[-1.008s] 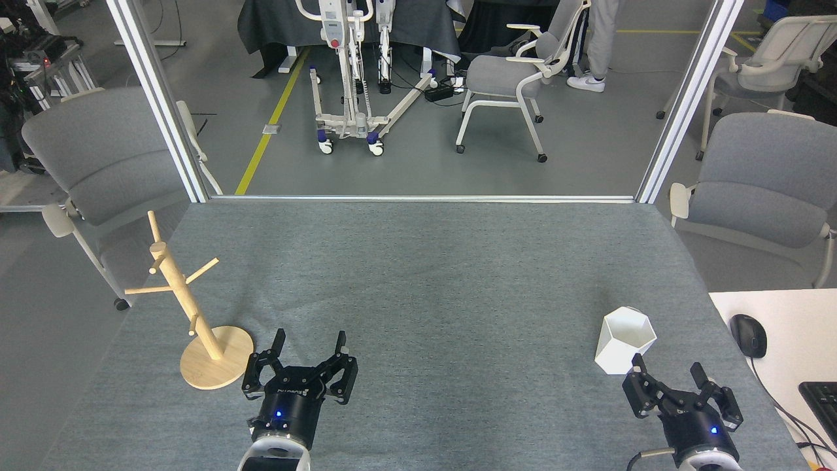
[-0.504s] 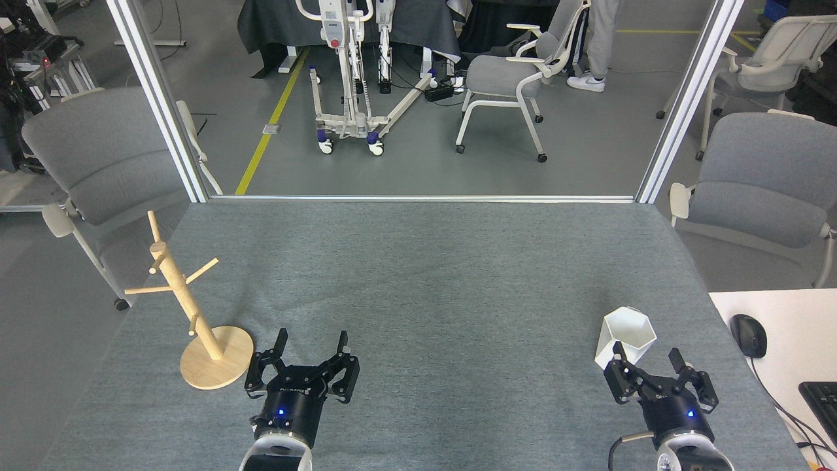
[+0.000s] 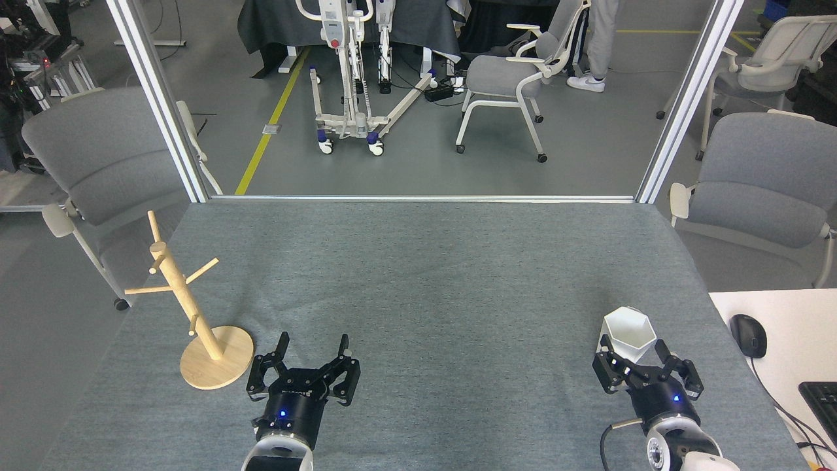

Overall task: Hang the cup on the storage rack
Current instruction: 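Close the right gripper on the white cup's rim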

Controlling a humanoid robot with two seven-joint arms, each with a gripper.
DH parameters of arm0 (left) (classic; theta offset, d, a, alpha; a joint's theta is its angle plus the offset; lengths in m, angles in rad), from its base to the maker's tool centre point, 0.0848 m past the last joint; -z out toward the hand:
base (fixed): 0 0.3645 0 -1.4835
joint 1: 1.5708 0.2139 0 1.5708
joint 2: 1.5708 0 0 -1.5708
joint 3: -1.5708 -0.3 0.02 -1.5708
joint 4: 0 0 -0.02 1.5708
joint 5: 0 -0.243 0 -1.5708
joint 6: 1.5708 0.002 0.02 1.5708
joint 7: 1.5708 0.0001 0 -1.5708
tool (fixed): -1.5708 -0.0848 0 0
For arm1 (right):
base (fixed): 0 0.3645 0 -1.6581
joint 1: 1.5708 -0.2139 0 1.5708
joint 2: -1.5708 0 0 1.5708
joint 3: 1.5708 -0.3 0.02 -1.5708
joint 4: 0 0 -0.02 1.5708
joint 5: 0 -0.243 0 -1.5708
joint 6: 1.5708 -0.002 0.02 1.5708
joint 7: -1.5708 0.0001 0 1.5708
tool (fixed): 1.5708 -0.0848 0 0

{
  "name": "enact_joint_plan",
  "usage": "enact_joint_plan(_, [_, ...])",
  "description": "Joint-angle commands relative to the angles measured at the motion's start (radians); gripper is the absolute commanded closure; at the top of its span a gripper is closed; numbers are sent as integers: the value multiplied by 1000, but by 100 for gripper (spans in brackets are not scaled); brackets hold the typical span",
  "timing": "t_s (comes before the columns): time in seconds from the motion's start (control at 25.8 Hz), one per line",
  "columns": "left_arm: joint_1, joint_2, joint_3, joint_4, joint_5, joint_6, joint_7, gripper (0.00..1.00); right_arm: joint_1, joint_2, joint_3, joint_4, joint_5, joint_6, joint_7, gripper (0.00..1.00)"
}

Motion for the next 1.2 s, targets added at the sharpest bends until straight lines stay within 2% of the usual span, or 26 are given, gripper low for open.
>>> enact_joint_plan(0.0, [0,0,0,5,0,0,1,1,1,-4,1,2,0,1,2,1])
enact_joint_plan(0.62, [-2,-1,0,26,0,0,1,1,-13,-5,1,54,0,3,-9,1])
enact_joint_plan(0.81, [-5,-1,0,35,0,0,1,1,-51,-10,4,88,0,3,-9,1])
enact_joint_plan(1.16, [-6,-1,0,35,0,2,1,1,-145,-11,4,207,1,3,-9,1])
